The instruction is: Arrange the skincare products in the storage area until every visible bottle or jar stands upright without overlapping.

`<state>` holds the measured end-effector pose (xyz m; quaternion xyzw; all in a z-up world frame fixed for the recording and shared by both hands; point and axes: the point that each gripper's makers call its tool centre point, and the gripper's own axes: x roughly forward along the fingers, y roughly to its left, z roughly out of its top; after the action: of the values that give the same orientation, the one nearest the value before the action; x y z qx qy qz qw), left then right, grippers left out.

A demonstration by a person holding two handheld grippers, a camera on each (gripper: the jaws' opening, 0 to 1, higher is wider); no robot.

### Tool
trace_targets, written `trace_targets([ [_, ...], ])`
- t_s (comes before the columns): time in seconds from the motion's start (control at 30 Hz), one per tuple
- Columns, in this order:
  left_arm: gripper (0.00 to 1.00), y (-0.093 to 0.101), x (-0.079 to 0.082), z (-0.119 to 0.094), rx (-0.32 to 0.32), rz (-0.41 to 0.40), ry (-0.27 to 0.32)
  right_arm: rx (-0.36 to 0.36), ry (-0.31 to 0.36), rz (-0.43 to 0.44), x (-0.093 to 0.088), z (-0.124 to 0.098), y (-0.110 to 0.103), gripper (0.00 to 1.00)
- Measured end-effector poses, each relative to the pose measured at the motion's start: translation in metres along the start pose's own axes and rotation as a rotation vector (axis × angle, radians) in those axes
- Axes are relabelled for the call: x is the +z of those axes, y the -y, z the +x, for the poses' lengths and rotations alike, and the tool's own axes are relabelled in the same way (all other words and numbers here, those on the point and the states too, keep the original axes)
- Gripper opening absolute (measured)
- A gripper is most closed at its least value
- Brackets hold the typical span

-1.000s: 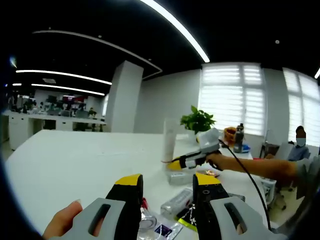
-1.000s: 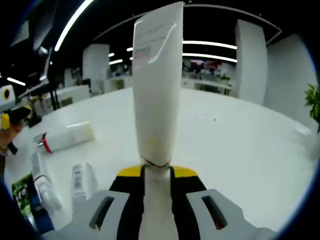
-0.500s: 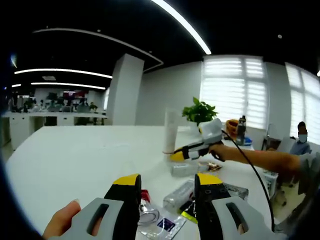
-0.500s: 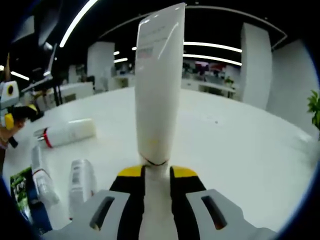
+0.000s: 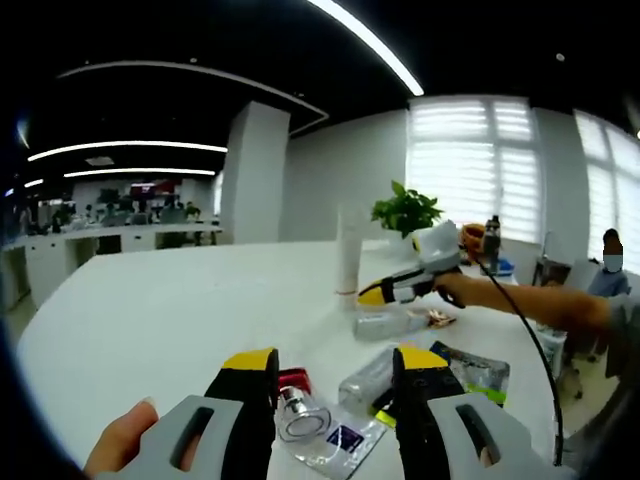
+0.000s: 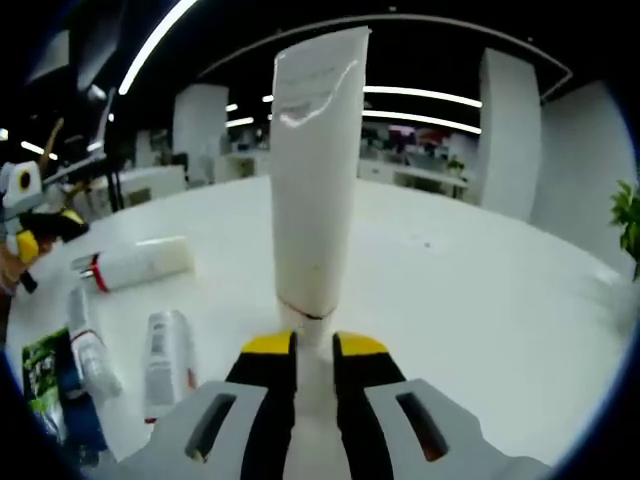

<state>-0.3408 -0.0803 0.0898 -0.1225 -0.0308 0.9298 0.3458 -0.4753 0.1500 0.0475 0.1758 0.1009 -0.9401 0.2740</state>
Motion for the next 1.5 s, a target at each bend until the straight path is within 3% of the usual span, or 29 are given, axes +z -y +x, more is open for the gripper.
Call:
trace_targets([
  [0.17, 0.56, -0.015, -0.012, -0.005, 0.070, 0.014, -0.041, 0.012, 0.071, 0.004, 0.007, -0.022, -0.006, 0.19],
  [0.3, 0.76, -0.024, -0.024, 0.000, 0.117, -0.011, -0.089, 0.006, 0.173, 0.038, 0.022, -0.041, -0.011, 0.19],
  [0.47, 0.78, -0.038, -0.039, 0.011, 0.182, 0.014, -0.168, 0.063, 0.303, 0.073, 0.041, -0.060, -0.035, 0.19],
  [0.67, 0.77, -0.048, -0.047, 0.017, 0.231, -0.002, -0.205, 0.159, 0.354, 0.070, 0.043, -0.076, -0.076, 0.21],
  [0.83, 0.72, -0.049, -0.051, 0.020, 0.256, 0.049, -0.222, 0.217, 0.373, 0.065, 0.048, -0.084, -0.103, 0.21],
  [0.93, 0.65, -0.044, -0.053, 0.025, 0.226, 0.044, -0.224, 0.233, 0.356, 0.000, 0.046, -0.085, -0.119, 0.22],
  [1.03, 0.59, -0.040, -0.056, 0.029, 0.198, 0.038, -0.234, 0.254, 0.358, 0.001, 0.047, -0.088, -0.130, 0.23],
  [1.23, 0.37, -0.031, -0.058, 0.033, 0.146, 0.028, -0.242, 0.278, 0.365, -0.013, 0.049, -0.088, -0.143, 0.23],
  [1.5, 0.34, -0.036, -0.059, 0.033, 0.169, 0.010, -0.254, 0.309, 0.353, -0.019, 0.048, -0.086, -0.158, 0.23],
])
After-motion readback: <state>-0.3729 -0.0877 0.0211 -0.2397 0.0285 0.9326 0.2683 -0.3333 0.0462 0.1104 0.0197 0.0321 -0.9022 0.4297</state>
